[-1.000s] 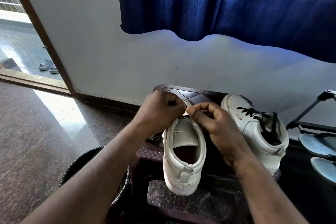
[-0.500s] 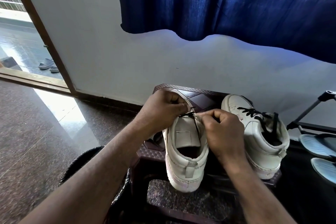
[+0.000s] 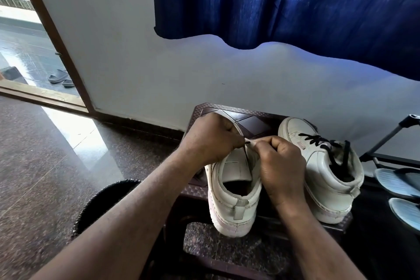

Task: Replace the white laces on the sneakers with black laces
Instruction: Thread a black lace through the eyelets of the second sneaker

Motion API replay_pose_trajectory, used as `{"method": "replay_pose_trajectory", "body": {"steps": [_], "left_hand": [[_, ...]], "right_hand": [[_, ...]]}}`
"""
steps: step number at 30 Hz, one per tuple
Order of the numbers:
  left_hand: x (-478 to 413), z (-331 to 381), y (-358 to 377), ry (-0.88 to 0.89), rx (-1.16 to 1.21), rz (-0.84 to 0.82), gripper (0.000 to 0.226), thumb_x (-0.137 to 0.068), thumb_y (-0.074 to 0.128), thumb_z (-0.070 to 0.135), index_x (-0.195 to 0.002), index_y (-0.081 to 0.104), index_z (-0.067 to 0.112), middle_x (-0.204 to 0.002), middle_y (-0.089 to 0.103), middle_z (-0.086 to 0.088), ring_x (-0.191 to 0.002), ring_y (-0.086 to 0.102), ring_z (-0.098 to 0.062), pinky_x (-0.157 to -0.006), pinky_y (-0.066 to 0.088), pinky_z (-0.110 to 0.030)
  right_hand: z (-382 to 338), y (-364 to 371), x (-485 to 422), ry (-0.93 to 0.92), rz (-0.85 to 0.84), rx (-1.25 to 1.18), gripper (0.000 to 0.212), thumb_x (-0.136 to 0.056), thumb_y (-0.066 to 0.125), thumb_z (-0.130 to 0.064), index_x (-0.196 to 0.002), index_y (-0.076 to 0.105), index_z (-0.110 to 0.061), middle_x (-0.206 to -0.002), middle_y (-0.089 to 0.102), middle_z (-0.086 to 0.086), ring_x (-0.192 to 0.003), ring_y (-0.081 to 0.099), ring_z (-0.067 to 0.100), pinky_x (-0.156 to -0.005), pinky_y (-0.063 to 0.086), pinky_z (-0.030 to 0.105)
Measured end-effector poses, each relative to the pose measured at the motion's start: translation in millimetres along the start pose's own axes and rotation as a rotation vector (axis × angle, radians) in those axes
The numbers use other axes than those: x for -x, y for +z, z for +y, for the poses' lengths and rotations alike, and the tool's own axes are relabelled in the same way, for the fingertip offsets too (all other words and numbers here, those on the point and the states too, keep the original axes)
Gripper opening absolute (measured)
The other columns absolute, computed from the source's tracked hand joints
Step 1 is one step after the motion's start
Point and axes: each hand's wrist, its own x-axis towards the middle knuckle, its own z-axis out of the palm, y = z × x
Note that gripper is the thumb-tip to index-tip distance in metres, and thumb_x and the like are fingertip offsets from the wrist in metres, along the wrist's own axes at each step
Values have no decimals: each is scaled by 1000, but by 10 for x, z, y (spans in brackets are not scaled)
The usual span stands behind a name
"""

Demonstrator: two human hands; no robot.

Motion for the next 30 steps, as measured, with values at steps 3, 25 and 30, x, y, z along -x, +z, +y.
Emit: {"method": "replay_pose_trajectory", "body": {"steps": [3,25,30], "left_hand": [[2,15,15,-10,-55,17,27,-77,80,35,-78,73,9,-78,73,-7,-81,69,-24,-69,58,-40],[-32,-70,84,56,-72,39,25,-83,80,37,-70,72,17,-58,63,8,-61,56,-7,-54,40,-25],[-20,-89,42,20,-112,63,20,-83,74,32,-67,71,21,-65,68,4,-74,66,-21,-60,50,-29]], "right_hand": [[-9,0,4,0,-4,-8,19,-88,68,-22,-72,76,-25,-71,72,-22,-74,64,-5,-61,41,7],[-61,39,83,5,-9,-140,22,-93,72,-29,-74,78,-19,-70,74,-9,-66,63,0,-65,46,20],[-85,107,126,19,-62,-185,22,-94,72,-36,-80,80,-21,-78,77,-12,-77,68,3,-69,48,14]]}}
